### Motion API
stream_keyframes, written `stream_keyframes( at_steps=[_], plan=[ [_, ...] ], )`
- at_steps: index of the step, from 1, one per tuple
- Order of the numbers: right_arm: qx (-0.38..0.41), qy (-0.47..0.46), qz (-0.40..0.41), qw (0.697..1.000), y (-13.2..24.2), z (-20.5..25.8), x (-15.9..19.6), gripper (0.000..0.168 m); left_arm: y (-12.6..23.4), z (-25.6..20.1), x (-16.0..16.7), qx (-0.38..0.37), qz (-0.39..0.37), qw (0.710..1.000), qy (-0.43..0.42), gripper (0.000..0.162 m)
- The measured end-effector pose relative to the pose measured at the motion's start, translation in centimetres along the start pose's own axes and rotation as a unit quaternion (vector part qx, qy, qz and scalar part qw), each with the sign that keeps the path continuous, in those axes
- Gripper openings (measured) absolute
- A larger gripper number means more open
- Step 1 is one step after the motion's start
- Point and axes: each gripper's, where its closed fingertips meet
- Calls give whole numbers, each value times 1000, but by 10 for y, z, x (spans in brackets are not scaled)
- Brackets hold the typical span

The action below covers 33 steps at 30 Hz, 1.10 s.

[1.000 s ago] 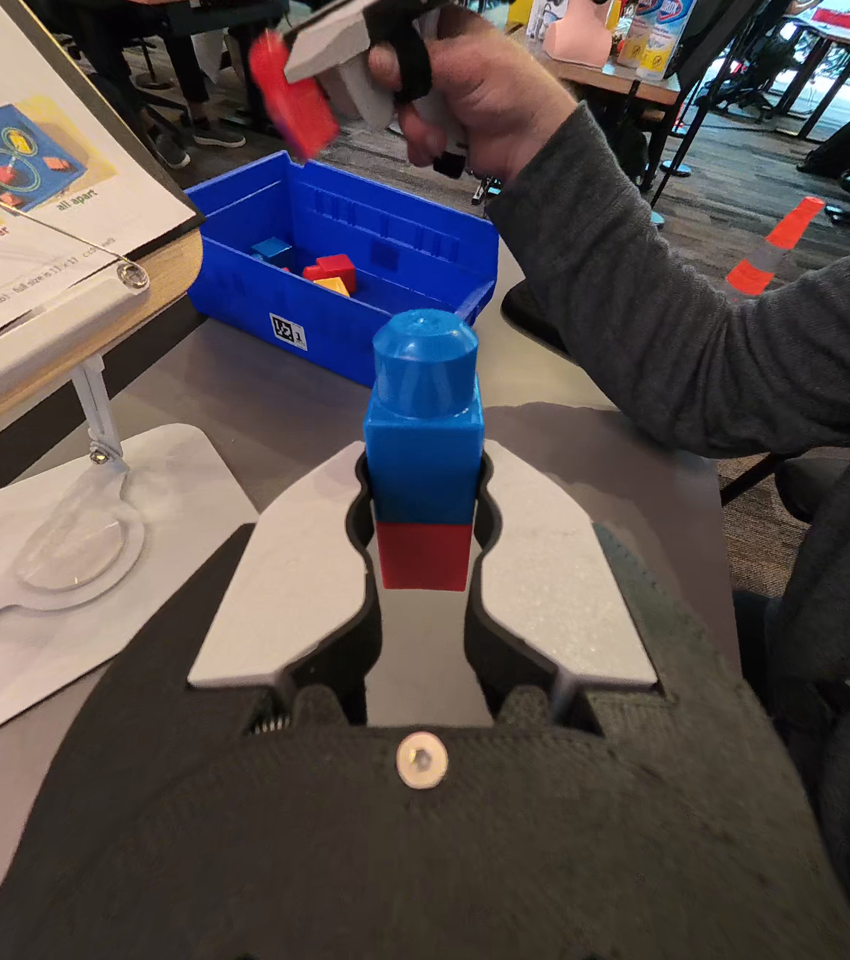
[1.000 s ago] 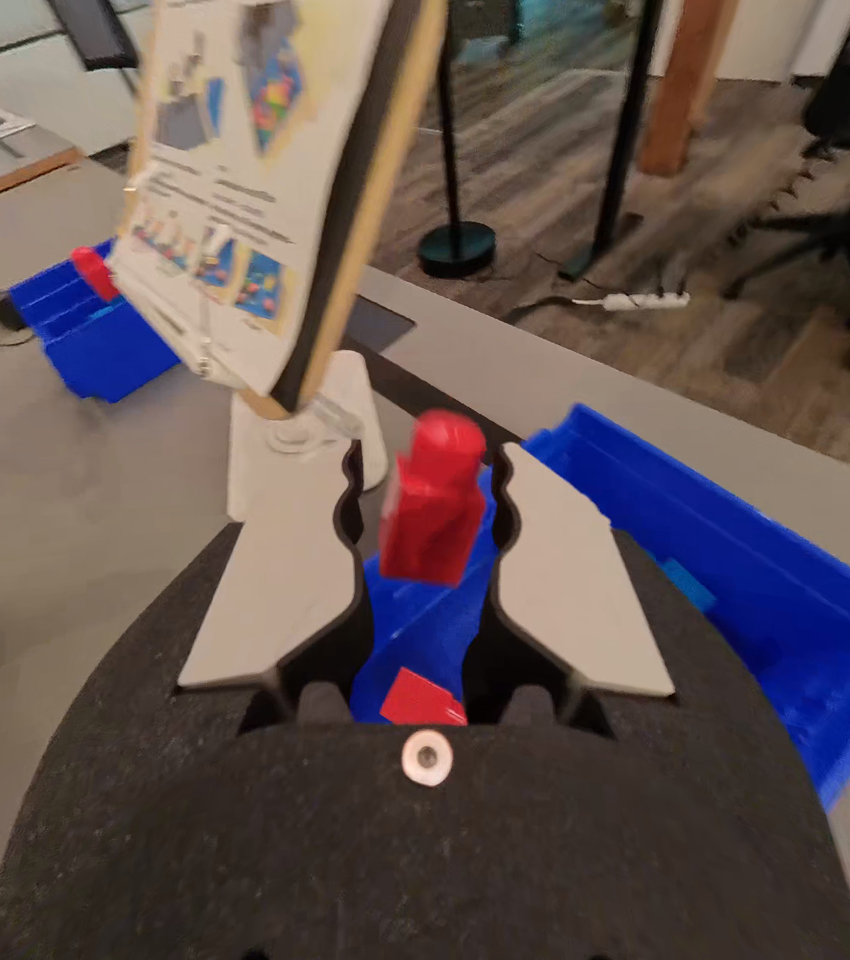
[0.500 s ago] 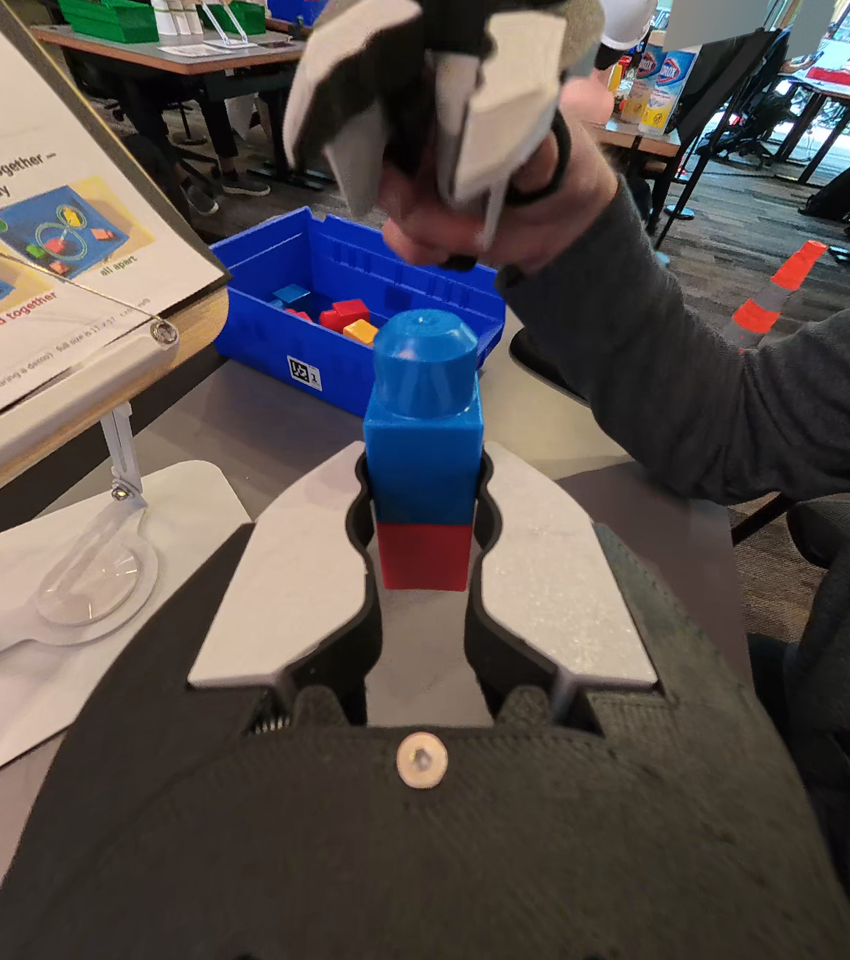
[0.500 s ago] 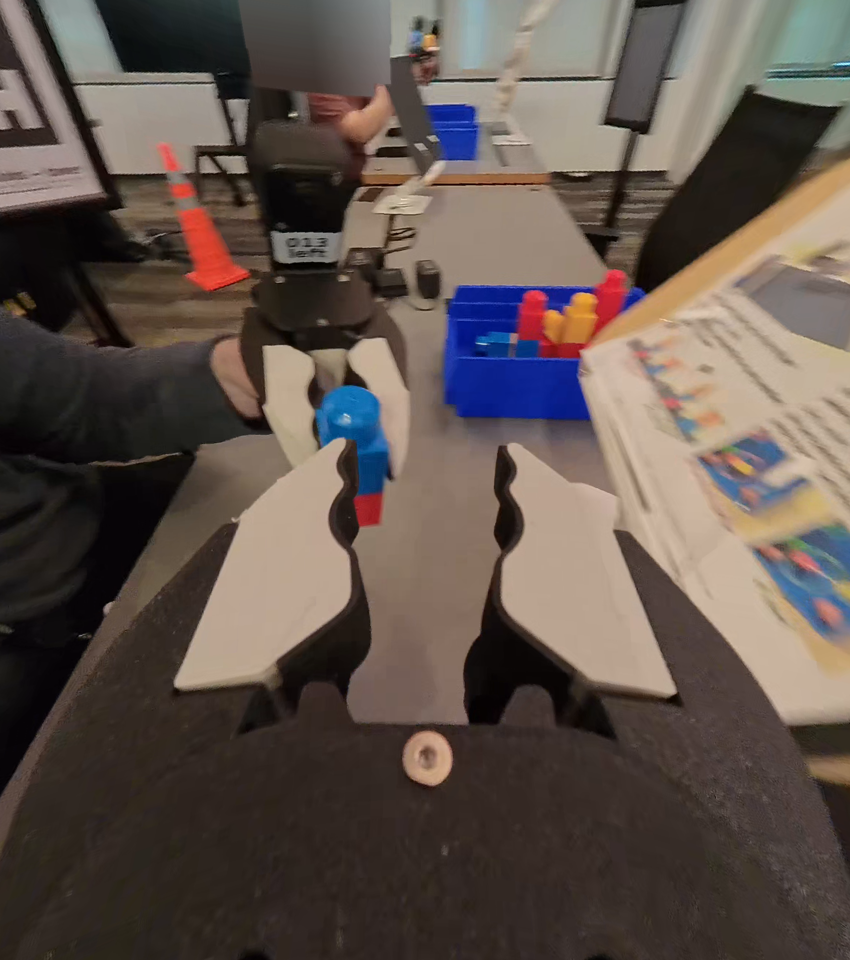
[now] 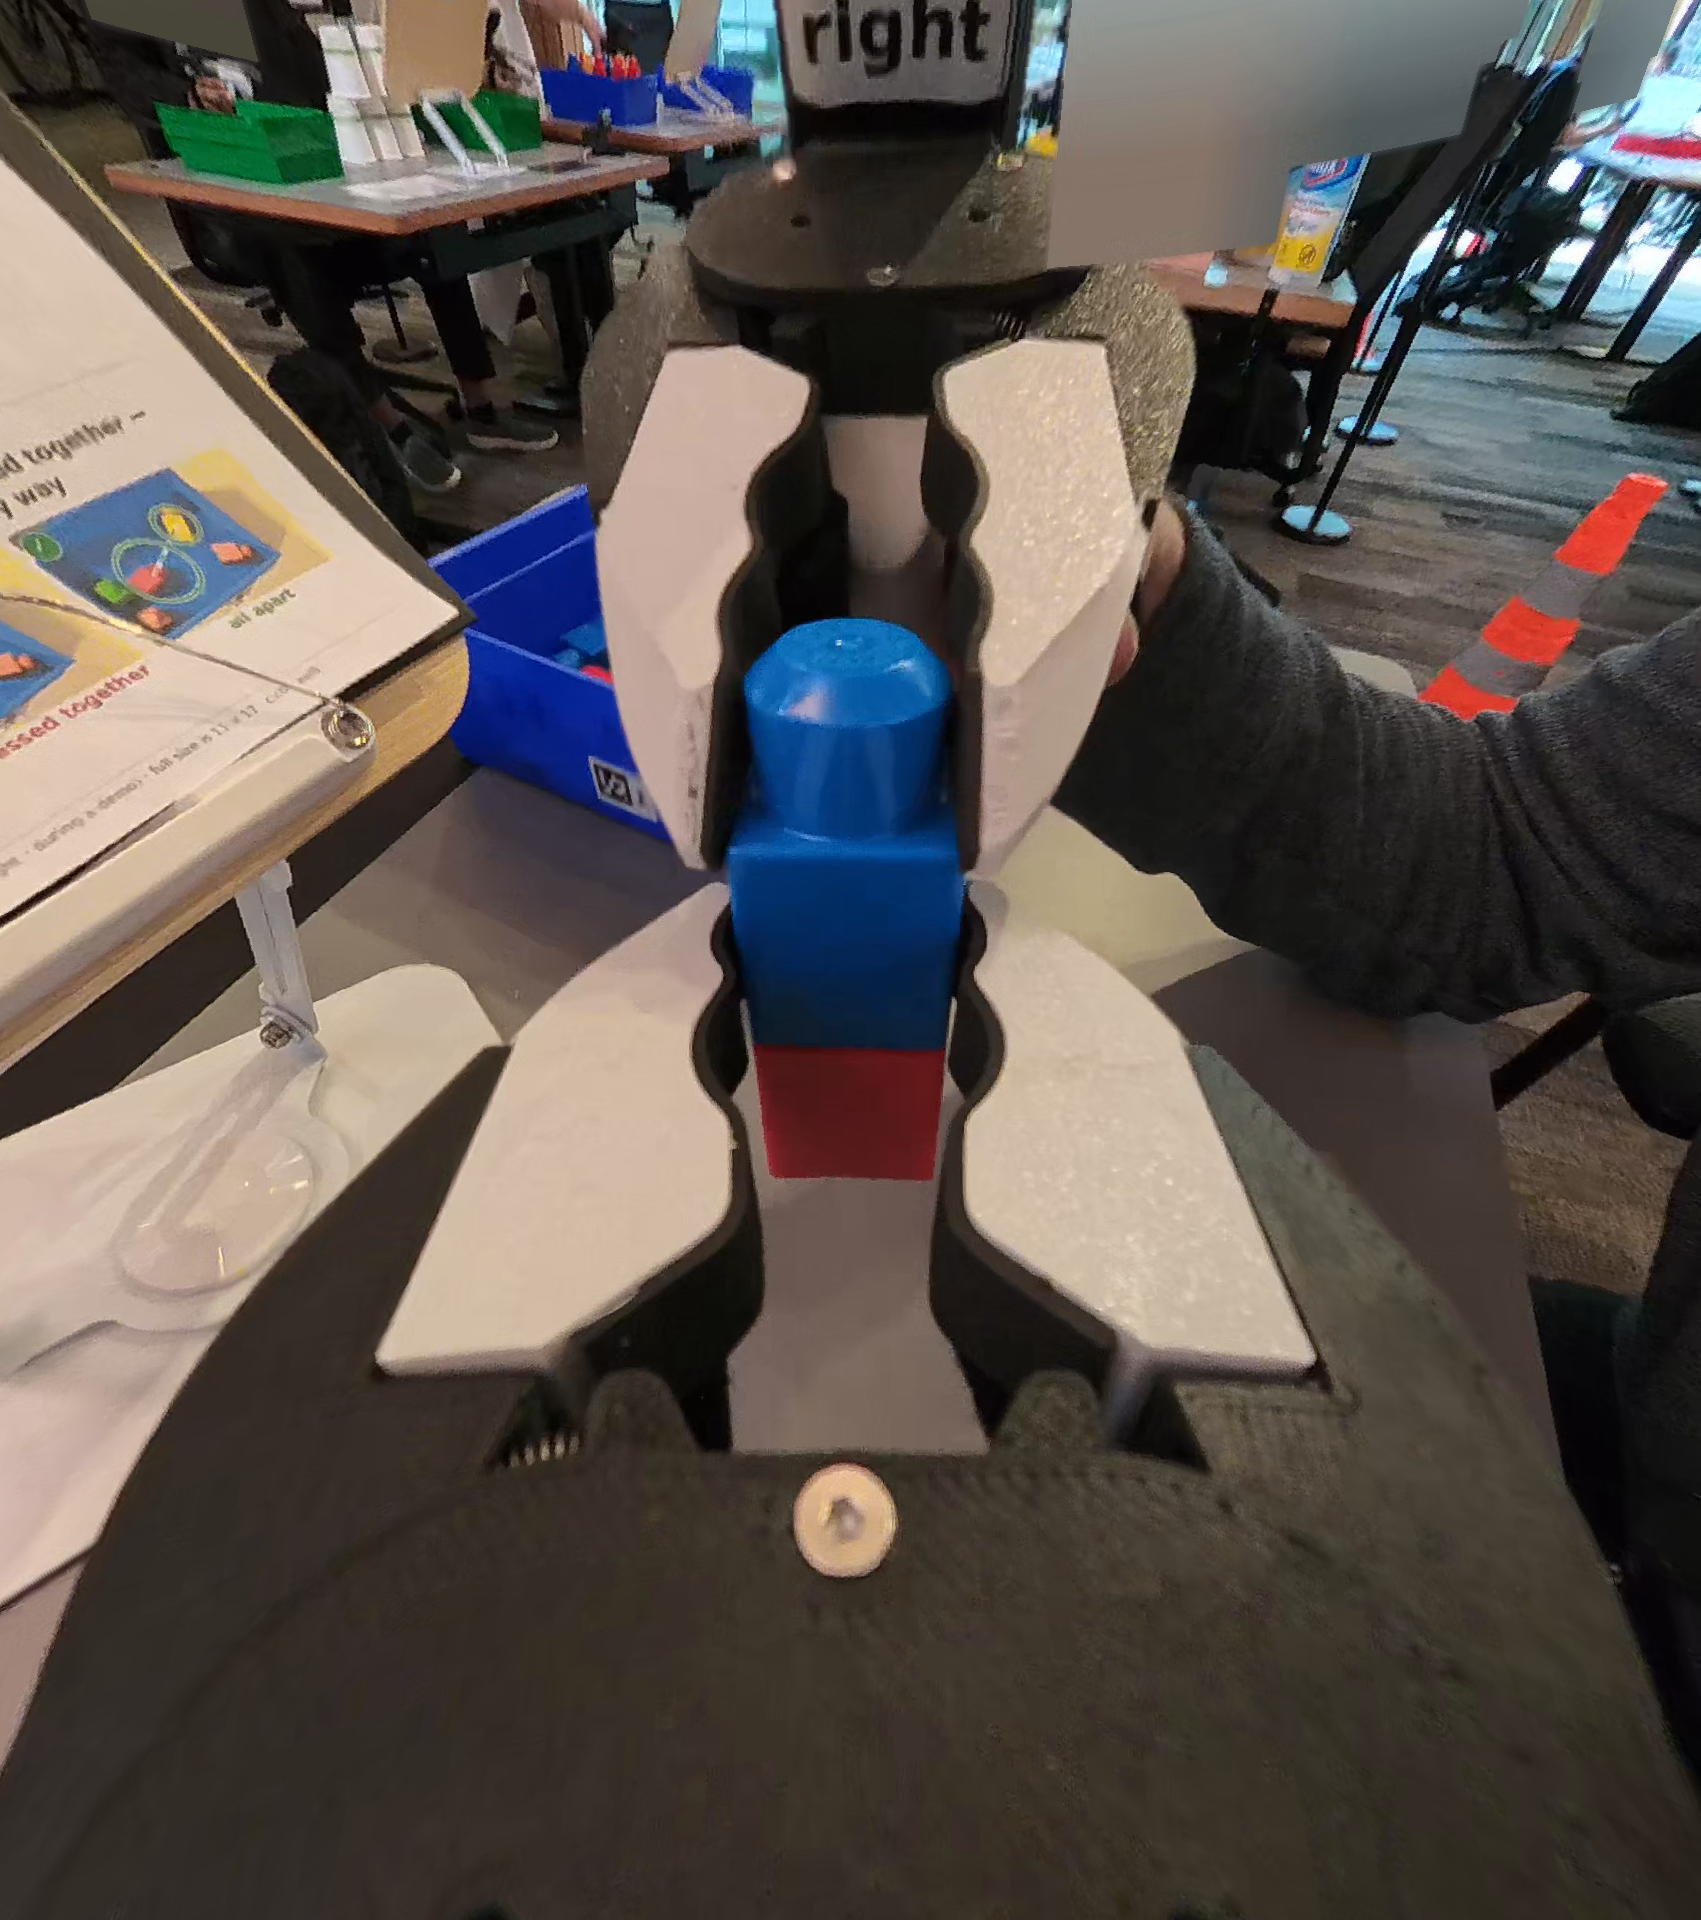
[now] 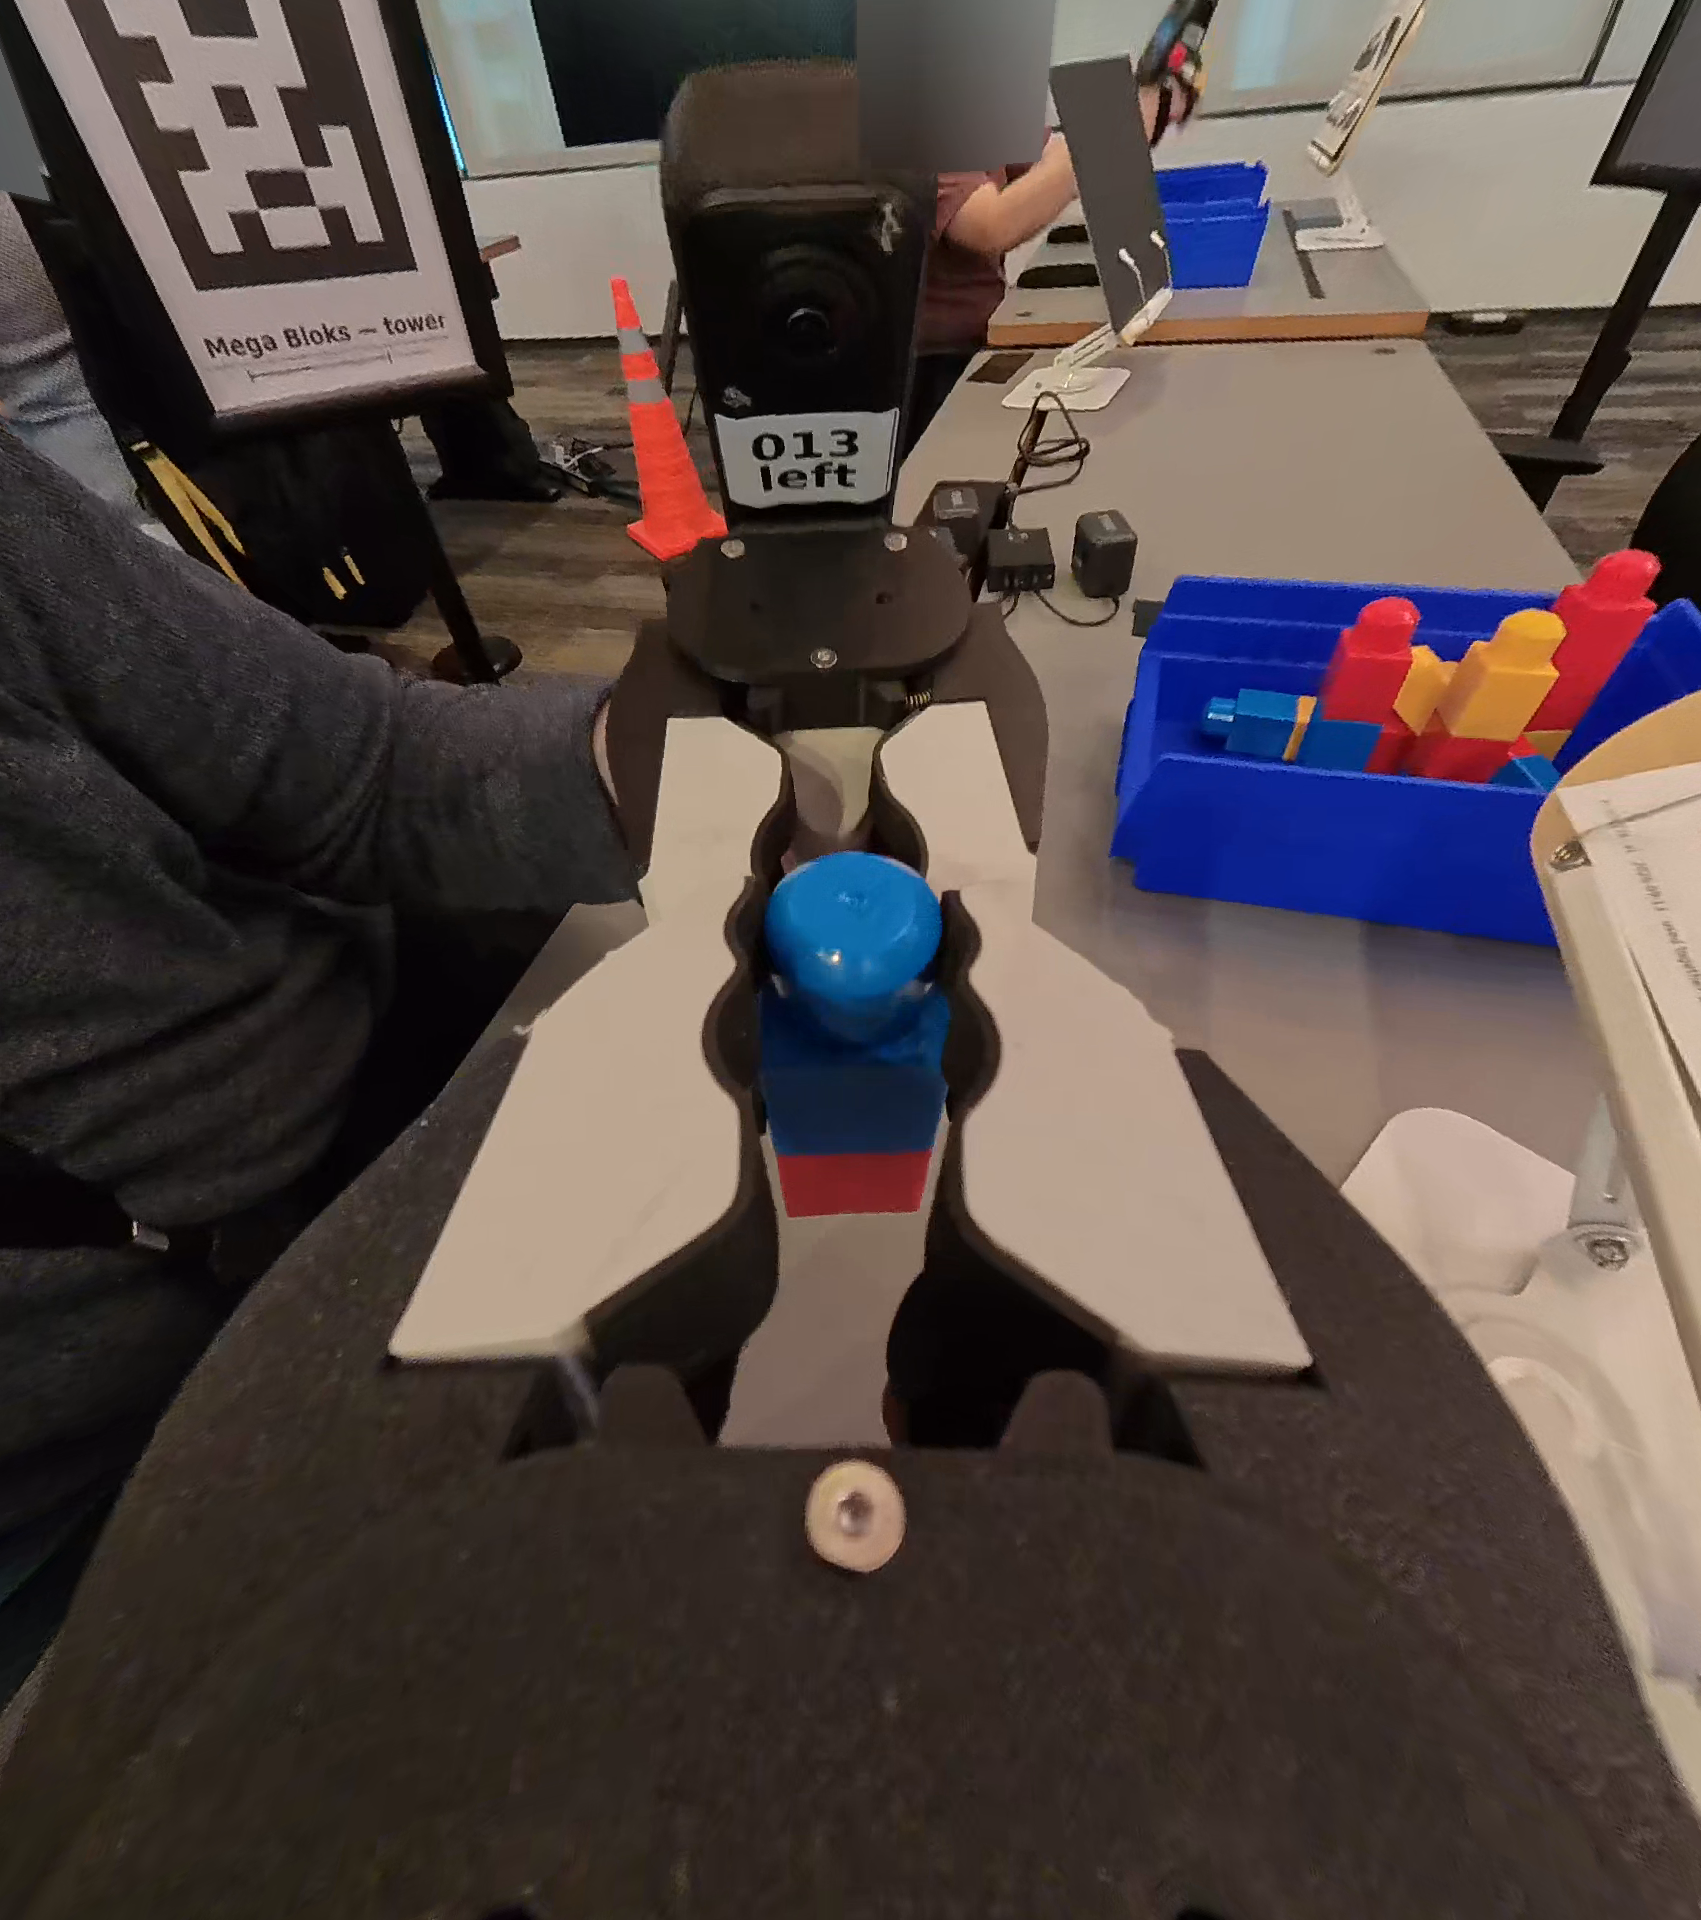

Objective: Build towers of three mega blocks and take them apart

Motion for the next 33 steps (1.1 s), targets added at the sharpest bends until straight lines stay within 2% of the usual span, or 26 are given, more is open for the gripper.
stream_keyframes(
  at_steps=[2,5,7,14,16,17,18,20,23,26,29,33],
  plan=[
    [-4,-2,-18,1000,1,2,-7,30,2,-3,-6,17,-26,999,5,35],
    [-8,-7,-49,999,6,4,-18,30,0,-1,5,22,-12,1000,18,46],
    [-4,-2,-47,999,9,3,-18,30,-2,-6,9,33,-9,999,16,36],
    [21,14,-51,998,16,1,-24,30,-4,-4,2,27,-20,999,23,36],
    [38,21,-58,997,22,-2,-29,30,-4,-1,7,24,4,999,27,36],
    [45,21,-90,995,29,-3,-39,30,-5,2,17,10,37,999,11,36],
    [46,17,-119,992,40,-2,-49,30,-6,3,26,0,59,998,-4,36],
    [81,25,-140,987,67,-9,-59,30,-9,-4,29,14,51,999,8,36],
    [187,38,-116,975,115,-34,-52,30,-9,0,33,5,51,999,13,36],
    [301,16,-70,951,169,-65,-28,30,-10,2,27,9,37,999,22,36],
    [413,-11,-27,910,226,-93,2,30,-14,0,25,14,43,999,14,36],
    [462,-84,-11,883,274,-112,44,31,-19,-1,26,12,49,999,6,36]
  ],
)
Point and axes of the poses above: each gripper's, where its closed fingertips meet, y back along the fingers, x out of its underside, z = x × y across the jaws, and after that the axes turned 6 degrees about -z, right-handed
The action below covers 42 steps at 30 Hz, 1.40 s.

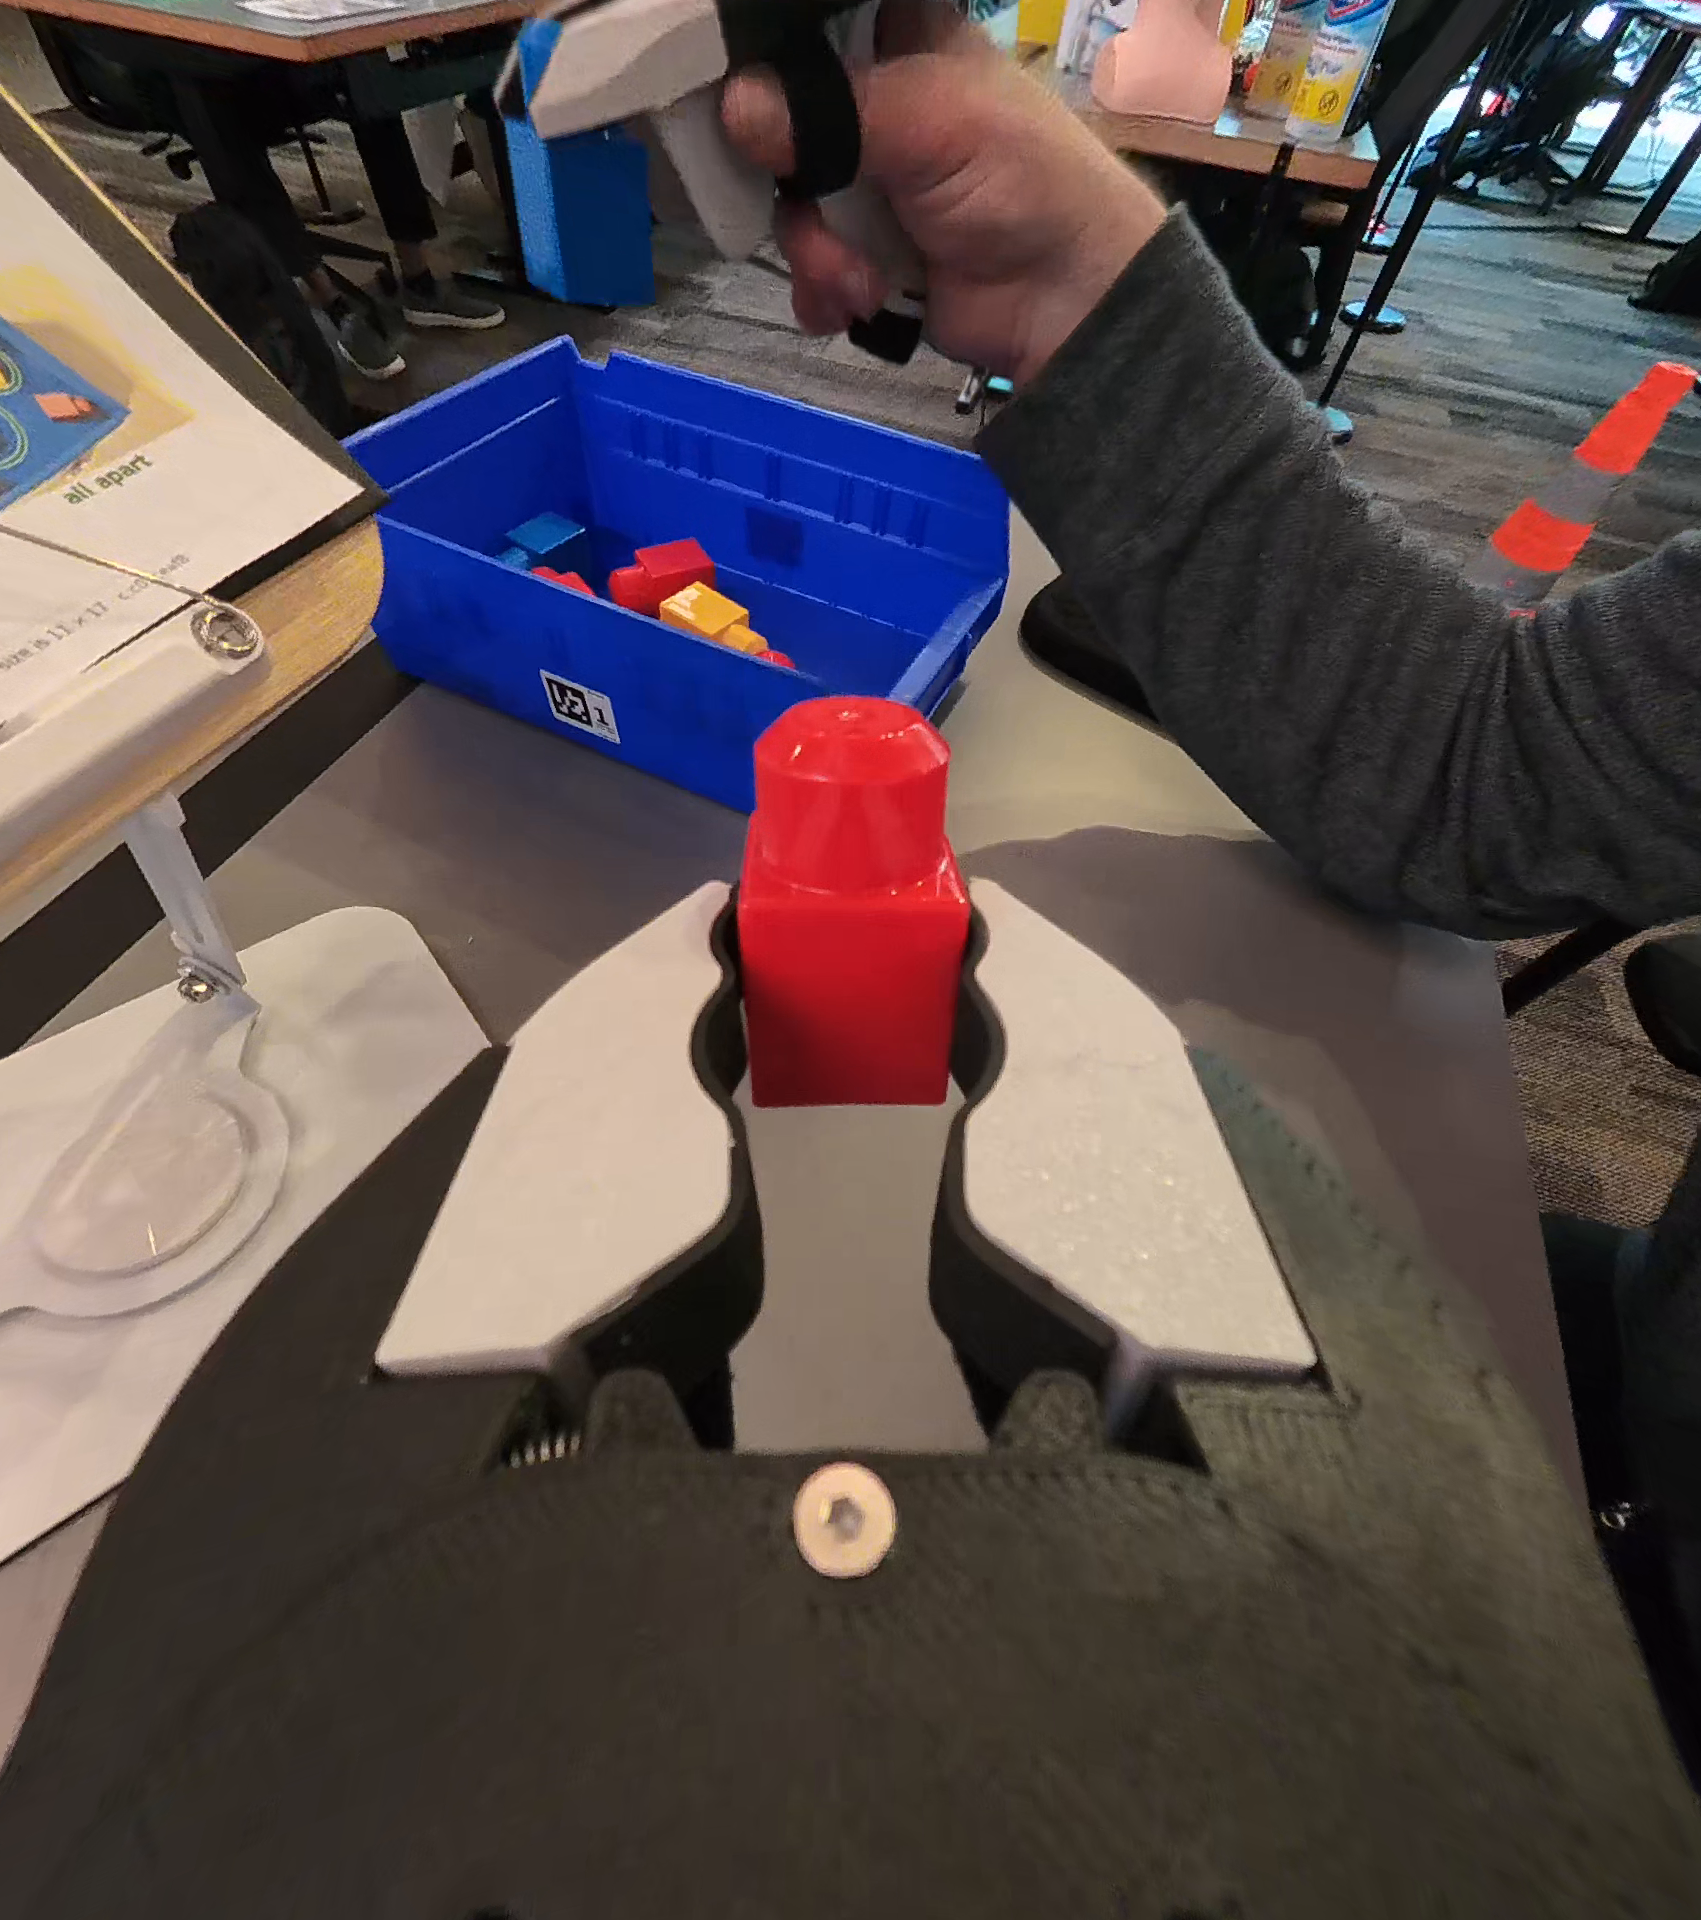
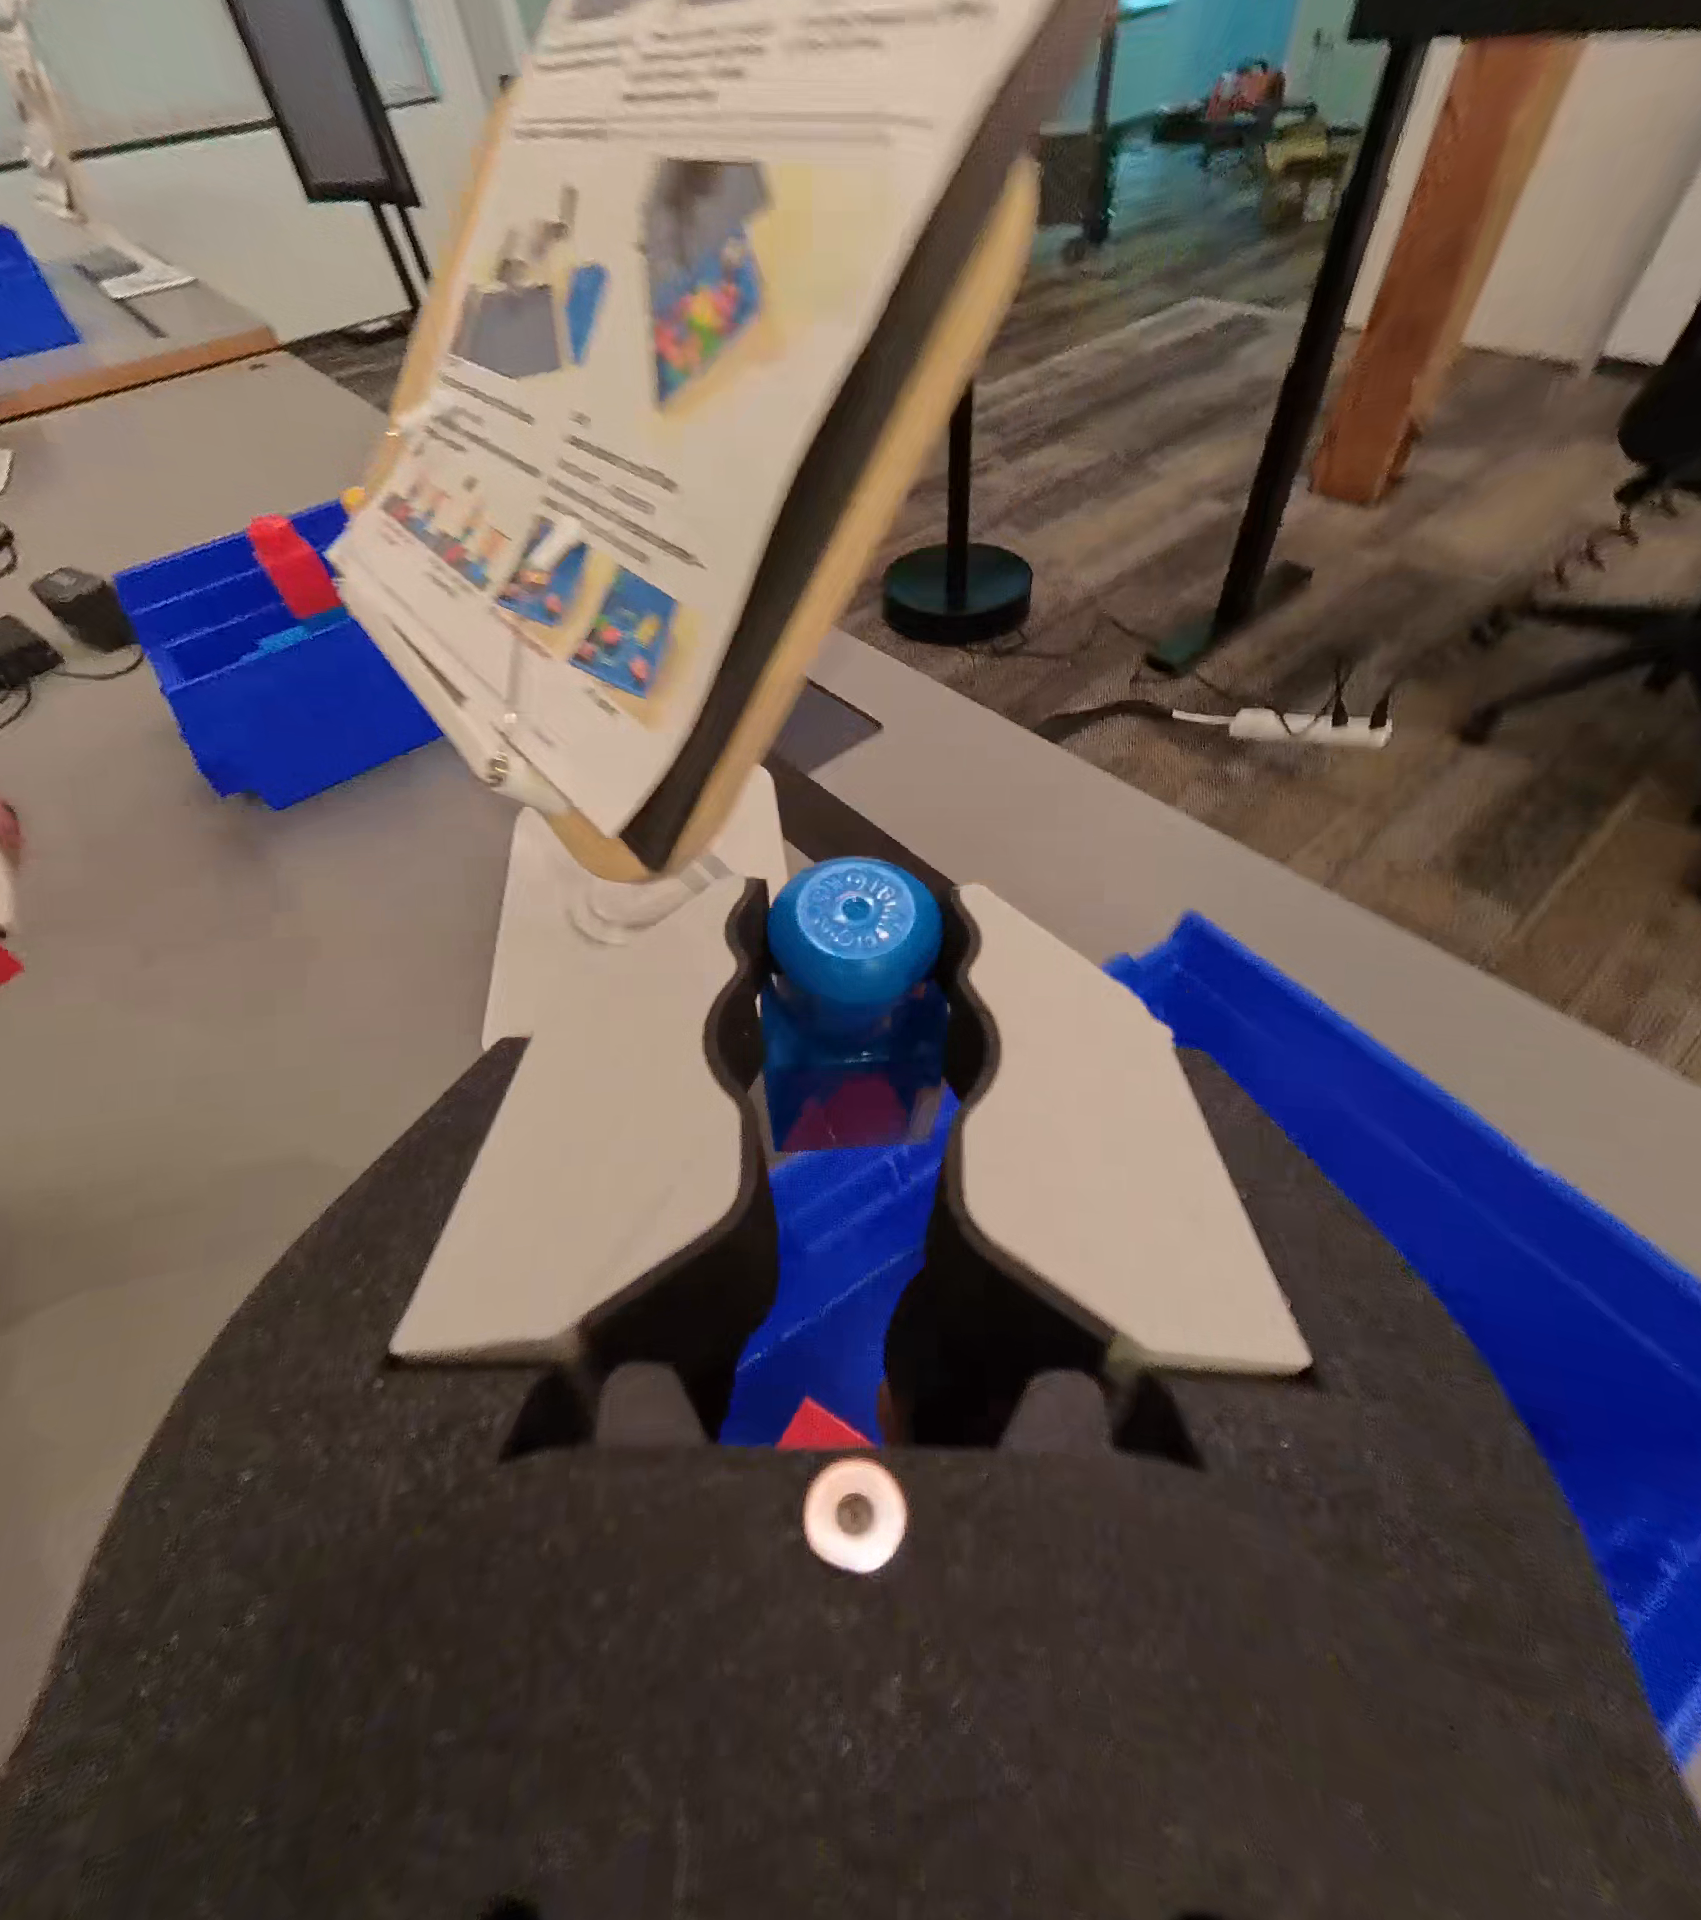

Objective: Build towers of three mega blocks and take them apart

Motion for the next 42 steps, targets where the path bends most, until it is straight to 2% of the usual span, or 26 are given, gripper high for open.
stream_keyframes(
  at_steps=[3,6,9,11,13,18,21,26,33,42],
  plan=[
    [22,-36,15,999,2,-26,20,33,-3,1,1,1,-1,1000,5,36],
    [83,-53,48,994,4,-51,37,48,-5,2,0,-1,-4,1000,9,36],
    [79,-15,46,996,1,-38,26,47,-5,3,-4,-4,-11,1000,8,36],
    [10,18,11,1000,-8,0,3,45,-4,4,-8,-7,-17,1000,7,36],
    [-108,42,-23,993,-16,56,-16,42,-3,5,-13,-10,-26,1000,7,36],
    [-322,103,-66,939,-21,183,-40,42,2,5,-25,-13,-43,999,2,36],
    [-383,125,-53,914,-29,231,-33,43,5,3,-30,-15,-50,999,-4,36],
    [-432,136,-24,891,-43,273,-16,43,7,-1,-33,-18,-50,998,-18,36],
    [-450,129,1,883,-53,285,-2,34,9,-3,-39,-21,-66,997,-31,36],
    [-459,119,-36,880,-53,291,-14,30,13,-5,-50,-11,-109,994,-29,36]
  ],
)
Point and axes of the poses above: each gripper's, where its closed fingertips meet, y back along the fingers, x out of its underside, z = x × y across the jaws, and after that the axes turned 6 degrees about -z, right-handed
